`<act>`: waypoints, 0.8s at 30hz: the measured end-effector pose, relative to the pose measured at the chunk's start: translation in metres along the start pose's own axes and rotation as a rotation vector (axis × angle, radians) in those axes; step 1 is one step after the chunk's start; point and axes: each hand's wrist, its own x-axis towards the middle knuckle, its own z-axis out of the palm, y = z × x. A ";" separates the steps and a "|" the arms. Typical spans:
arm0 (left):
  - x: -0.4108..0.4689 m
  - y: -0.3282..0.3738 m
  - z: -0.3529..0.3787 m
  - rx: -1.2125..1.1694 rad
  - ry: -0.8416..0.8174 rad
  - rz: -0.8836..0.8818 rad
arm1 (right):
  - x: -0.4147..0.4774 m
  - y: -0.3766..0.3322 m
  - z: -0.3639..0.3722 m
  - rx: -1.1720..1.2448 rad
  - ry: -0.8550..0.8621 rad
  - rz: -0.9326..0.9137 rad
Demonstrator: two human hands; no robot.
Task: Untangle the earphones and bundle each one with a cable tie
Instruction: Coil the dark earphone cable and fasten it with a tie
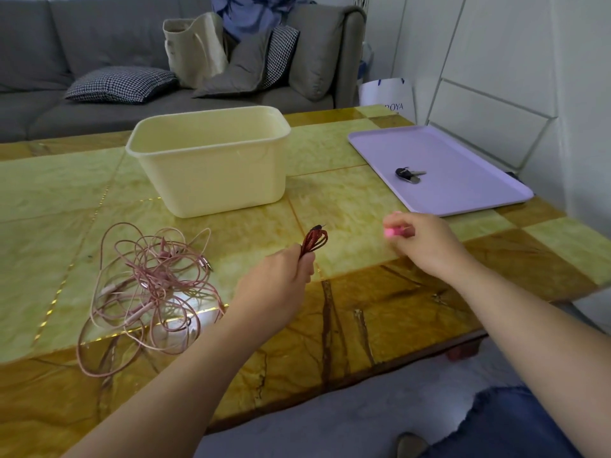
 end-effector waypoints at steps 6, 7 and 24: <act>0.000 0.009 -0.004 -0.803 -0.006 -0.316 | -0.026 -0.064 0.008 1.013 -0.432 0.163; -0.001 0.010 -0.005 -0.956 -0.029 -0.364 | -0.029 -0.070 0.012 1.076 -0.482 0.193; -0.003 0.010 -0.002 -1.256 -0.064 -0.420 | -0.048 -0.085 0.021 0.258 -0.194 -0.206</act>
